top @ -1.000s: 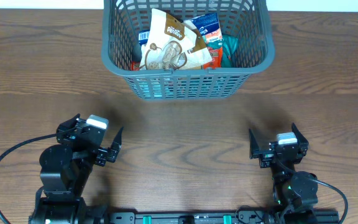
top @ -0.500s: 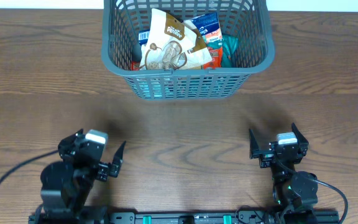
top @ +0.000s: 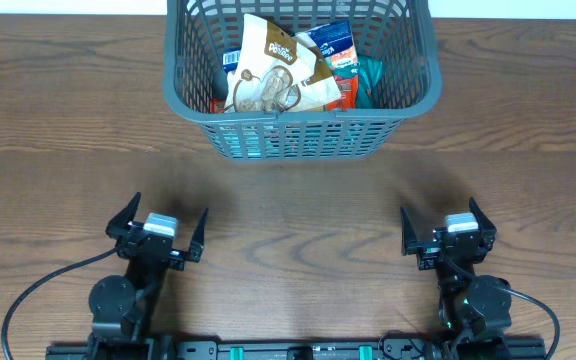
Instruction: Pack container
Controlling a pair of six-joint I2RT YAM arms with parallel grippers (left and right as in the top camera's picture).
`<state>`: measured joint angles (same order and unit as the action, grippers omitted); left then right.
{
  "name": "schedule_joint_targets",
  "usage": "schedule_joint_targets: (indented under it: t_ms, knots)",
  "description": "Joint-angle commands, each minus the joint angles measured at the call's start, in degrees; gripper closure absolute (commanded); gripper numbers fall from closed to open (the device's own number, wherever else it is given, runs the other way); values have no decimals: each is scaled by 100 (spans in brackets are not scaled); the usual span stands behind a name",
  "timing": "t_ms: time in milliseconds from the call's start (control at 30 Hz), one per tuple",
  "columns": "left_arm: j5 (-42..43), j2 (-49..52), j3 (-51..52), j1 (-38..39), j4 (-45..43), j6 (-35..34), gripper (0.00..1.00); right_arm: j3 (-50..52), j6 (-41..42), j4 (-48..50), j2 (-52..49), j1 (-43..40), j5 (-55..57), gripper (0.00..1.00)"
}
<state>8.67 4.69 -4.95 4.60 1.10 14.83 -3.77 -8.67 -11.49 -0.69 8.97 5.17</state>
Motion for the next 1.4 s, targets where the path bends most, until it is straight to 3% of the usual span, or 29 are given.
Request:
schedule_joint_targets:
  t_ms: [0,133,333,767,1200,1367]
  knots:
    - [-713,-59,208,15,-219,-61,1,28,-83,11,37,7,42,1]
    - [-1093,-68,367,15,-210,-229,1,28,-83,11,37,7,42,1]
    - [-1069,-210,472,50,299,-382,1,28,-83,11,37,7,42,1]
    - [-1064,-457,472,52,310,-496,1,28,-83,11,37,7,42,1]
    - [-1060,-457,472,306,308,-1764,1,28,-83,11,37,7,42,1]
    - [-929,-457,472,363,310,-1843,1,28,-83,11,37,7,39,1]
